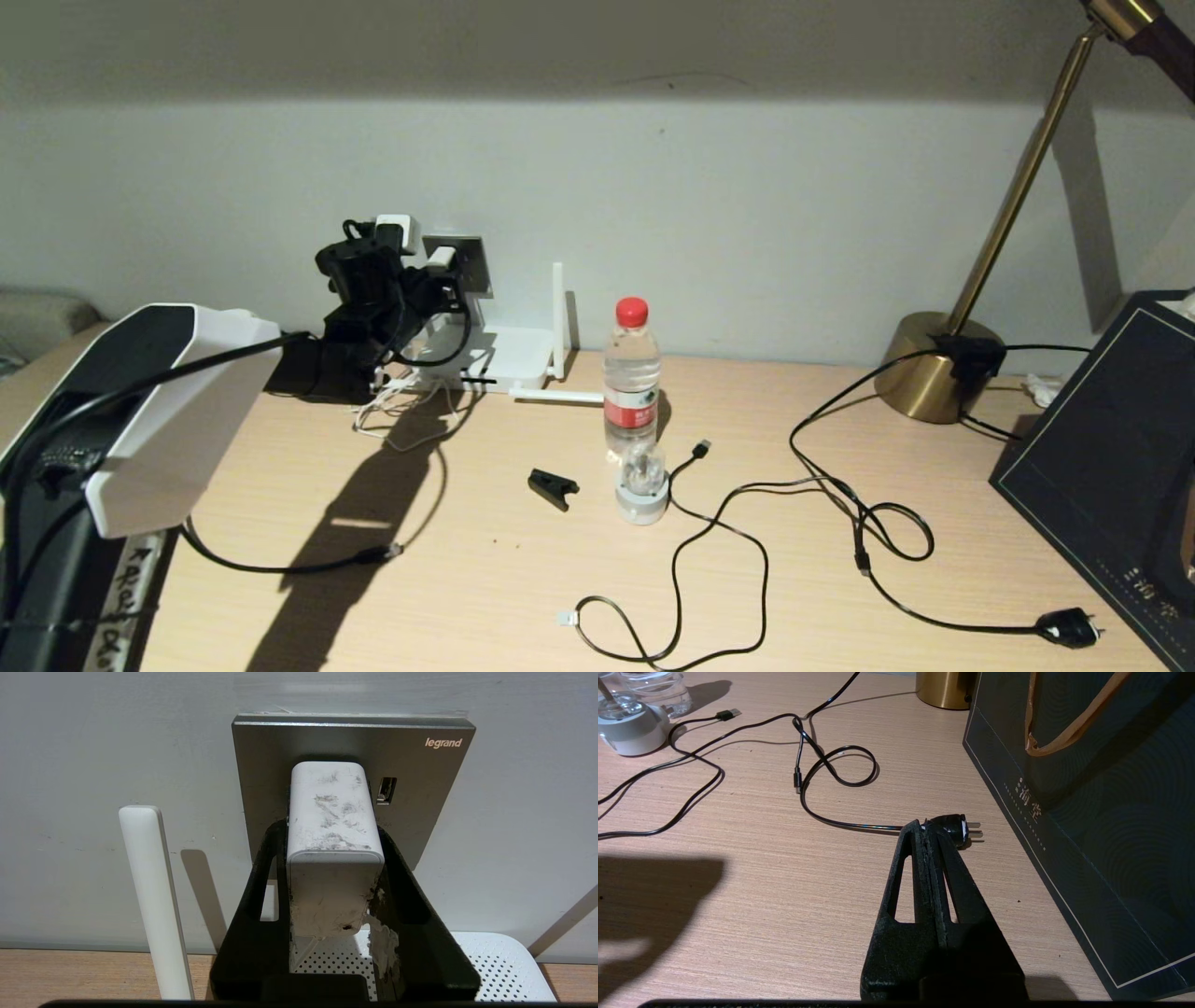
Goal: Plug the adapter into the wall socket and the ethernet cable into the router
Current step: Align plug and socket, then plug plug into socket
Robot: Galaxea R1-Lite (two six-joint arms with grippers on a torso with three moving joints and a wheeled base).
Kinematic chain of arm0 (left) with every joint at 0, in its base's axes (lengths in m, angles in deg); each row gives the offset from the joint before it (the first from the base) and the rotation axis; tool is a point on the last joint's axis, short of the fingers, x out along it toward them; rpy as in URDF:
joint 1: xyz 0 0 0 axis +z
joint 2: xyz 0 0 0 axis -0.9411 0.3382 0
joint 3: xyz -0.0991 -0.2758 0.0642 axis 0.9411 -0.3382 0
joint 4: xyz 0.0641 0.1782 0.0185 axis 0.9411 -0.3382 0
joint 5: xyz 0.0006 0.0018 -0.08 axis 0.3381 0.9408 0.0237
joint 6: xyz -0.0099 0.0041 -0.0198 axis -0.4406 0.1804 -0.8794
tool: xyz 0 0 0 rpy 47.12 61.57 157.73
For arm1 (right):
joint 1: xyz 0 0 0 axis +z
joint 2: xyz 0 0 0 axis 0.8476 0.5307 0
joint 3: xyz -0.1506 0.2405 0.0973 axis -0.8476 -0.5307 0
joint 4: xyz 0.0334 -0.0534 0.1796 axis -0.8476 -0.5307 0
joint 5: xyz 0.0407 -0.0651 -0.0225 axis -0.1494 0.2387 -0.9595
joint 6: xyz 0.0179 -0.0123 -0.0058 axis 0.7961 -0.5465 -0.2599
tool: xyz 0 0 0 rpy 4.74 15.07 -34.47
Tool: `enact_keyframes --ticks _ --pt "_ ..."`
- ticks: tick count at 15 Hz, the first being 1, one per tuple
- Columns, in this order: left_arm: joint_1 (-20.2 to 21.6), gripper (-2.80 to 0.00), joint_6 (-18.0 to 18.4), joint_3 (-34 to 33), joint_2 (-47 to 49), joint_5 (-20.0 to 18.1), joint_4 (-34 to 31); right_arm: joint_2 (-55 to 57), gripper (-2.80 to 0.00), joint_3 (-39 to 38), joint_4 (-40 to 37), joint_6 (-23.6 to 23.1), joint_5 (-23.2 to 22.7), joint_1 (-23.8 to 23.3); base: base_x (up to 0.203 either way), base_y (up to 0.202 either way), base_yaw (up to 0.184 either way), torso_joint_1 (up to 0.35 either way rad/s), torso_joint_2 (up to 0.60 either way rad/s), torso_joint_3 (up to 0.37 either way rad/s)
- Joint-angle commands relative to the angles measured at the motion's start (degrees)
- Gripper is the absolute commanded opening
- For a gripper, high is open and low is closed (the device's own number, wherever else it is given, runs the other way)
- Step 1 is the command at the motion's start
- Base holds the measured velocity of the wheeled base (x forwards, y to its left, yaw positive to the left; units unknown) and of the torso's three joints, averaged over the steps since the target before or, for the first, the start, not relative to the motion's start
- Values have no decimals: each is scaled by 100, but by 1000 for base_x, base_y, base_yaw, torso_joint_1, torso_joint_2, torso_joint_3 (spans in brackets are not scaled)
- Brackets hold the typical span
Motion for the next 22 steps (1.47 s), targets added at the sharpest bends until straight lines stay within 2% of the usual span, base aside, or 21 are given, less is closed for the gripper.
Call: enact_keyframes --ticks 1,11,13,15,22 --pt "-1 -280 1 25 -24 3 -52 -2 -280 0 -1 -3 -2 0 0 0 0 0 0 0" --pt "-1 -280 1 181 188 116 -85 6 -280 0 -1 -3 -2 0 0 0 0 0 0 0" --pt "-1 -280 1 462 253 305 -317 -2 -280 0 -1 -3 -2 0 0 0 0 0 0 0" --pt "-9 -280 1 564 201 339 -579 5 -280 0 -1 -3 -2 0 0 0 0 0 0 0" --pt "-9 -280 10 564 163 347 -561 -2 -280 0 -1 -3 -2 0 0 0 0 0 0 0"
